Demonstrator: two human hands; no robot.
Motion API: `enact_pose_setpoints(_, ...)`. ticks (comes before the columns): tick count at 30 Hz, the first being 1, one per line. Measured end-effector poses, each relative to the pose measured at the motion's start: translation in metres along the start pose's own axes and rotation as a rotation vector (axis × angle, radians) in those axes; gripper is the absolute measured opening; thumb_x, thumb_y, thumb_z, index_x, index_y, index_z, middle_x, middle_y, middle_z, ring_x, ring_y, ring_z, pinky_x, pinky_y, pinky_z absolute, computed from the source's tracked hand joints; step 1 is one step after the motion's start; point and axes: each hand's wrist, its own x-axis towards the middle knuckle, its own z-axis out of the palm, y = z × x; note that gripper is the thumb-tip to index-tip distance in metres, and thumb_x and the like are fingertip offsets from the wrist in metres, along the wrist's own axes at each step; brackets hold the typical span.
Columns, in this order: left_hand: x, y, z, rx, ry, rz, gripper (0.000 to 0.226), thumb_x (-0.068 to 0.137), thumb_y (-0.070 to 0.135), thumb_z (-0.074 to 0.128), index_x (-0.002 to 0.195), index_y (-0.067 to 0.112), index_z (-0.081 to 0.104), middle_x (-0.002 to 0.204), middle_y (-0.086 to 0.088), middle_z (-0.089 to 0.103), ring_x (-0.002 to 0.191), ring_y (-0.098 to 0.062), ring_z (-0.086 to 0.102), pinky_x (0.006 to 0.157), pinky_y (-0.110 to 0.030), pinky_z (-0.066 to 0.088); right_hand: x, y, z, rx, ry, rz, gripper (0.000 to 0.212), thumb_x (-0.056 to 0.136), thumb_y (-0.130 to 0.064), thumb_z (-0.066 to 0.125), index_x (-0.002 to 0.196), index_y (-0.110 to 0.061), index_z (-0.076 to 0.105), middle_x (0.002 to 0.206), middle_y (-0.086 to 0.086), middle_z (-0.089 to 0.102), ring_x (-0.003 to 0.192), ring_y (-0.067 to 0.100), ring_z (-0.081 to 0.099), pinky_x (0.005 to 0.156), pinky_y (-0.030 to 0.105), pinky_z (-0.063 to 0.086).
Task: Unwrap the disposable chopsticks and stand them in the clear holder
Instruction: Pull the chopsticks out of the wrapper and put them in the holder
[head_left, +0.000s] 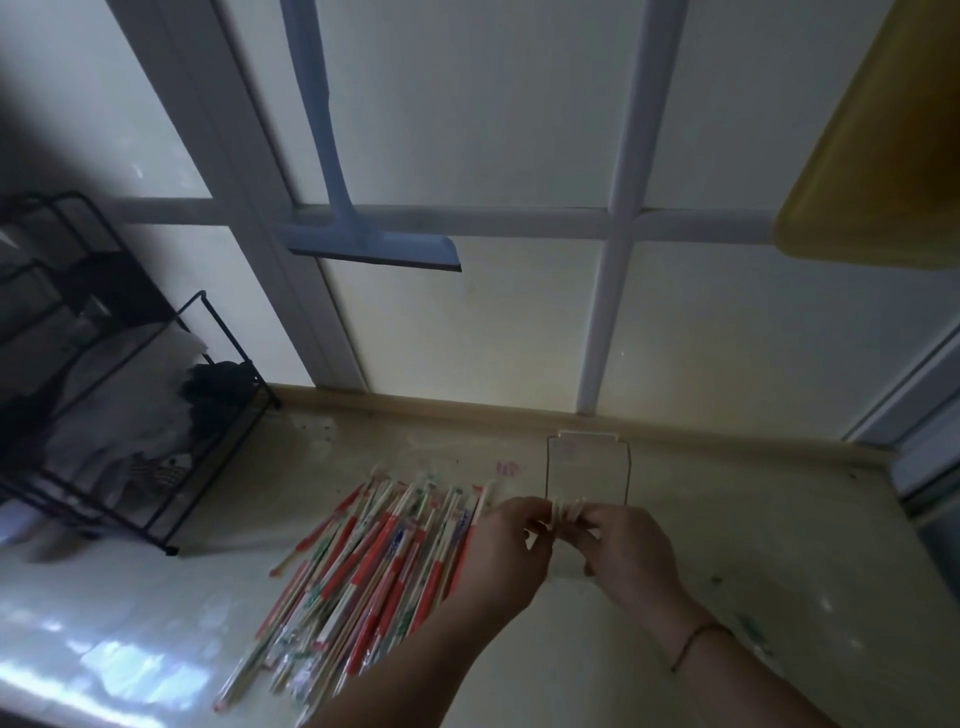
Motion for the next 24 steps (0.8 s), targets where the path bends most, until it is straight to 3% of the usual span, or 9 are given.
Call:
enact_pose_setpoints(2, 0.000, -0.007, 0.002, 0.036, -0.015, 0.006, 0.028, 0.083, 0.006, 0.061, 0.101, 0.025, 0.072, 0.095, 0.013, 0.071, 0.085, 0.000, 0.063, 0.079, -0.026, 0.055, -0.002, -0.001, 0.001, -0.108, -0.044, -0.042, 0.020, 0.087, -0.054, 0.060, 0.101, -0.044, 0.072, 0.083, -0.008, 0.074, 0.073, 0.010, 0.068, 0.067, 0.026, 0.049)
enact_pose_setpoints(6, -0.003, -0.014, 0.002, 0.062, -0.047, 0.049, 0.034, 0.083, 0.007, 0.056, 0.110, 0.024, 0.069, 0.102, 0.011, 0.070, 0.089, -0.001, 0.060, 0.081, -0.022, 0.051, -0.005, 0.000, 0.007, -0.318, -0.097, -0.095, 0.031, 0.094, -0.045, 0.051, 0.124, -0.049, 0.056, 0.117, -0.013, 0.069, 0.107, 0.013, 0.063, 0.085, 0.028, 0.048)
enact_pose_setpoints(9, -0.007, -0.019, 0.002, 0.046, -0.075, 0.073, 0.038, 0.084, 0.008, 0.056, 0.116, 0.024, 0.067, 0.107, 0.008, 0.068, 0.090, 0.000, 0.060, 0.080, -0.021, 0.052, -0.005, 0.000, 0.010, -0.348, -0.103, -0.078, 0.033, 0.095, -0.042, 0.049, 0.128, -0.045, 0.054, 0.122, -0.012, 0.066, 0.113, 0.015, 0.061, 0.089, 0.030, 0.048)
enact_pose_setpoints(13, -0.016, -0.033, -0.008, 0.043, -0.050, -0.068, 0.039, 0.088, 0.012, 0.062, 0.125, 0.023, 0.061, 0.117, 0.009, 0.064, 0.093, 0.003, 0.059, 0.081, -0.013, 0.049, -0.006, 0.003, 0.011, -0.328, -0.092, -0.039, 0.038, 0.093, -0.044, 0.053, 0.131, -0.040, 0.055, 0.128, -0.013, 0.063, 0.117, 0.014, 0.059, 0.093, 0.027, 0.045)
enact_pose_setpoints(15, -0.025, -0.047, -0.016, 0.139, -0.060, -0.189, 0.035, 0.090, 0.019, 0.062, 0.125, 0.024, 0.059, 0.117, 0.009, 0.062, 0.090, 0.002, 0.056, 0.078, -0.011, 0.044, -0.008, 0.006, 0.011, -0.311, -0.079, -0.017, 0.040, 0.092, -0.044, 0.056, 0.131, -0.037, 0.055, 0.129, -0.012, 0.062, 0.118, 0.015, 0.059, 0.093, 0.026, 0.045)
enact_pose_setpoints(17, -0.037, -0.065, -0.026, 0.370, -0.113, -0.294, 0.031, 0.091, 0.033, 0.058, 0.121, 0.026, 0.056, 0.114, 0.008, 0.061, 0.092, -0.006, 0.056, 0.079, -0.018, 0.046, -0.011, 0.010, 0.009, -0.258, -0.038, -0.002, 0.042, 0.089, -0.041, 0.062, 0.130, -0.035, 0.057, 0.128, -0.011, 0.063, 0.116, 0.015, 0.060, 0.092, 0.026, 0.046)
enact_pose_setpoints(20, -0.054, -0.084, -0.040, 0.670, -0.244, -0.422, 0.031, 0.090, 0.049, 0.046, 0.110, 0.026, 0.053, 0.108, 0.005, 0.065, 0.097, -0.018, 0.063, 0.079, -0.029, 0.053, -0.023, 0.025, 0.010, -0.176, 0.161, -0.054, 0.036, 0.082, -0.029, 0.071, 0.117, -0.024, 0.068, 0.116, -0.005, 0.070, 0.100, 0.018, 0.069, 0.080, 0.030, 0.054)
enact_pose_setpoints(22, -0.061, -0.092, -0.040, 0.738, -0.302, -0.457, 0.039, 0.089, 0.055, 0.044, 0.113, 0.026, 0.054, 0.110, 0.005, 0.066, 0.104, -0.019, 0.062, 0.083, -0.031, 0.051, -0.039, 0.038, 0.010, -0.166, 0.496, -0.173, 0.021, 0.083, -0.028, 0.064, 0.098, -0.018, 0.075, 0.100, -0.002, 0.075, 0.080, 0.015, 0.069, 0.065, 0.029, 0.053)
enact_pose_setpoints(24, -0.063, -0.096, -0.035, 0.814, -0.329, -0.410, 0.043, 0.090, 0.055, 0.043, 0.118, 0.025, 0.056, 0.116, 0.003, 0.065, 0.109, -0.020, 0.060, 0.088, -0.033, 0.048, -0.059, 0.045, 0.011, -0.208, 0.727, -0.280, 0.023, 0.087, -0.027, 0.058, 0.082, -0.015, 0.077, 0.084, 0.001, 0.075, 0.061, 0.015, 0.062, 0.062, 0.024, 0.043)
